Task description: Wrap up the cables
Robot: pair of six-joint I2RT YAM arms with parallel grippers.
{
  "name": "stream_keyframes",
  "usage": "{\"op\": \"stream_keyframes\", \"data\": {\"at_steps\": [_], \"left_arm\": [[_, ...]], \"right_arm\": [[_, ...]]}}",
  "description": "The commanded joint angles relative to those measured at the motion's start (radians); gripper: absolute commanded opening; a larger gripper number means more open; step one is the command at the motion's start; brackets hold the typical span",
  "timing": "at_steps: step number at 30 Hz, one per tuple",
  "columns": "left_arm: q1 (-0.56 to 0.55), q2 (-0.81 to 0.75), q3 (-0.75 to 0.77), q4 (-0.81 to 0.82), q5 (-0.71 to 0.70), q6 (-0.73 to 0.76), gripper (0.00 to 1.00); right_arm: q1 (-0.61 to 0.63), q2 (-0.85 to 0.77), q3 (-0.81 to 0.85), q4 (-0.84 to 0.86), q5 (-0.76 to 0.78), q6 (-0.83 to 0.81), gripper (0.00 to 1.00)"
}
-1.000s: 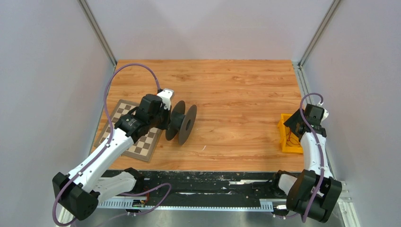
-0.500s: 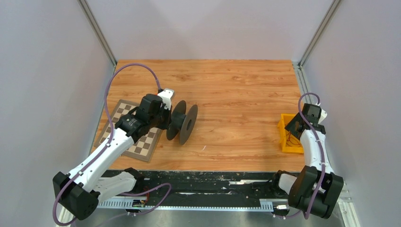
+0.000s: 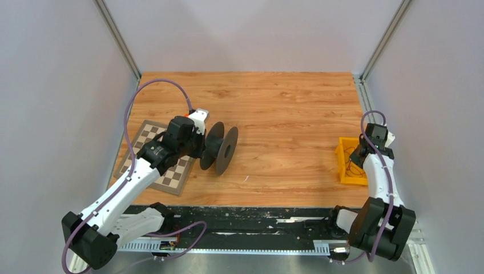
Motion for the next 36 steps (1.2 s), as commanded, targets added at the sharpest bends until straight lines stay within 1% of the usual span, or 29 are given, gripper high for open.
{"op": "stream_keyframes", "data": {"at_steps": [1, 3, 4, 5, 6, 7, 8, 10, 13, 17, 21, 29, 32, 36], "left_arm": [[0.004, -0.017, 0.0, 0.027, -0.003, -0.009, 0.12], [0.003, -0.017, 0.002, 0.025, 0.0, -0.012, 0.12], [0.004, -0.018, 0.002, 0.025, 0.002, -0.014, 0.13], [0.003, -0.019, 0.002, 0.024, 0.006, -0.015, 0.13], [0.004, -0.02, 0.002, 0.025, 0.008, -0.016, 0.13], [0.003, -0.022, 0.001, 0.027, 0.011, -0.016, 0.13], [0.004, -0.022, 0.003, 0.028, 0.012, -0.016, 0.13], [0.004, -0.023, 0.003, 0.029, 0.017, -0.018, 0.13], [0.003, -0.029, -0.001, 0.03, 0.031, -0.016, 0.14], [0.004, -0.039, -0.004, 0.03, 0.03, -0.015, 0.14], [0.003, -0.05, -0.011, 0.032, 0.023, -0.015, 0.14], [0.004, -0.042, -0.012, 0.031, 0.013, -0.012, 0.14], [0.004, -0.037, -0.01, 0.029, 0.017, -0.015, 0.14], [0.004, -0.039, -0.005, 0.033, 0.031, -0.024, 0.14]], "right_arm": [[0.003, -0.086, 0.086, -0.005, 0.001, -0.006, 0.0], [0.003, -0.105, 0.127, -0.044, 0.055, 0.041, 0.02], [0.003, -0.109, 0.147, -0.081, 0.085, 0.097, 0.11], [0.002, -0.11, 0.165, -0.12, 0.099, 0.155, 0.29], [0.001, -0.108, 0.181, -0.159, 0.103, 0.216, 0.44], [0.0, -0.099, 0.201, -0.204, 0.114, 0.266, 0.53], [-0.003, -0.084, 0.219, -0.251, 0.132, 0.326, 0.57], [-0.02, -0.047, 0.25, -0.333, 0.14, 0.412, 0.57], [-0.042, 0.007, 0.265, -0.424, 0.102, 0.529, 0.55], [-0.045, 0.006, 0.222, -0.444, 0.064, 0.647, 0.56], [-0.044, -0.038, 0.173, -0.428, 0.097, 0.733, 0.6], [-0.044, -0.038, 0.127, -0.387, 0.134, 0.798, 0.6], [-0.045, -0.039, 0.104, -0.329, 0.158, 0.792, 0.57], [-0.046, -0.02, 0.086, -0.242, 0.149, 0.779, 0.51]]}}
